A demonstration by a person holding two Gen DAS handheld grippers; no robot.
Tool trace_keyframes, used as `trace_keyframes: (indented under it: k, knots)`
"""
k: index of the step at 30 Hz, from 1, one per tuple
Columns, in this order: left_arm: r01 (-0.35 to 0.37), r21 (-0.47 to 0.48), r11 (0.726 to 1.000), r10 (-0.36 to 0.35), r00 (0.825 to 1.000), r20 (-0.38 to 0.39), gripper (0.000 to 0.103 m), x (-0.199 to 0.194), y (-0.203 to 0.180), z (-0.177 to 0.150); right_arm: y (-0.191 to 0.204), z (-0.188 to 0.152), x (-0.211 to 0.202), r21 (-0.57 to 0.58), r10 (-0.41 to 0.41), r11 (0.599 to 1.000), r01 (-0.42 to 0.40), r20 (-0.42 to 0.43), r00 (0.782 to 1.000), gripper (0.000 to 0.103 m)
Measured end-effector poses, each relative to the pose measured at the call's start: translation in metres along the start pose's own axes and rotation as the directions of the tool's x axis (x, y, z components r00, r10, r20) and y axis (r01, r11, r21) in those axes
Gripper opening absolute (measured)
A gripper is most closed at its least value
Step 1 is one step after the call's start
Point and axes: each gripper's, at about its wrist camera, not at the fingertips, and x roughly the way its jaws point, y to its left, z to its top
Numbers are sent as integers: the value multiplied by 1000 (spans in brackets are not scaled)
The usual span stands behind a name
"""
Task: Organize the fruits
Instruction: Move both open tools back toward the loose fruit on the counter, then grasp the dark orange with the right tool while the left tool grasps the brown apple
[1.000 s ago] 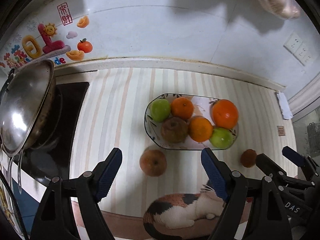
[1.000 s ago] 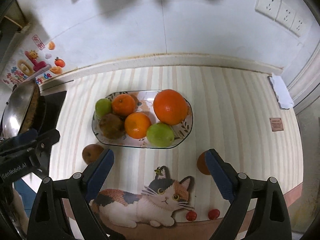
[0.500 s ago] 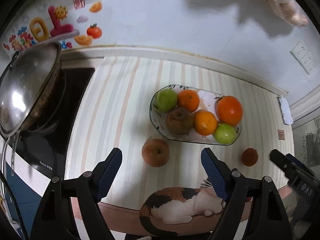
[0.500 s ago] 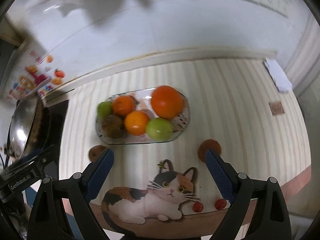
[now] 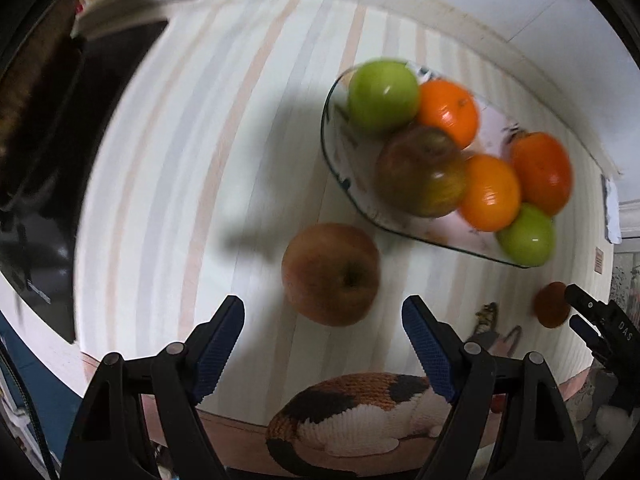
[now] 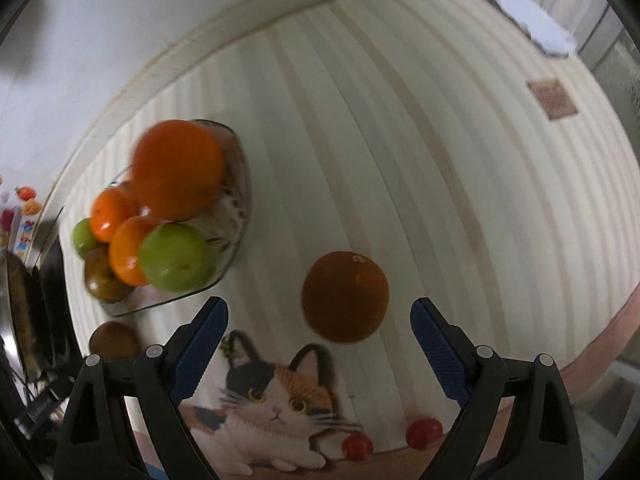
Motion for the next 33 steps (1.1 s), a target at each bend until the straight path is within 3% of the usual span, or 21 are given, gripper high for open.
trace_keyframes:
  k: [8,10,11,15,24,28,33]
  knots:
    - [-7,42,999,9,999,-52,81,36,-11,9,-6,4,36,-1,-14,1000,13,-46,999,70]
    - [-11,51,999,12,999,-33,70,40,-13,11,-6,3,39,-17,-25,1000,24,-41,999,56]
    - [-30,56,998,30,1000,-9,61,39,-14,11,-6,2,40,-26,-21,999,20,-36,999,57]
    - [-16,58,998,15,1000,13,61,37,-14,4,-1,-8,39,-71,-25,997,22,-40,999,56]
    - [10,118,993,-6,999,-33,61,40,-29,-50,37,-62,36,-225,28,973,-55,-120,992,56]
    - [-1,133,991,3,1000,-18,61,40,-37,-47,38,-72,51,-221,27,973,-60,-151,988,56]
    - [-9,135,991,9,1000,3,61,38,-36,-47,43,-72,43,-228,27,972,-52,-112,993,56]
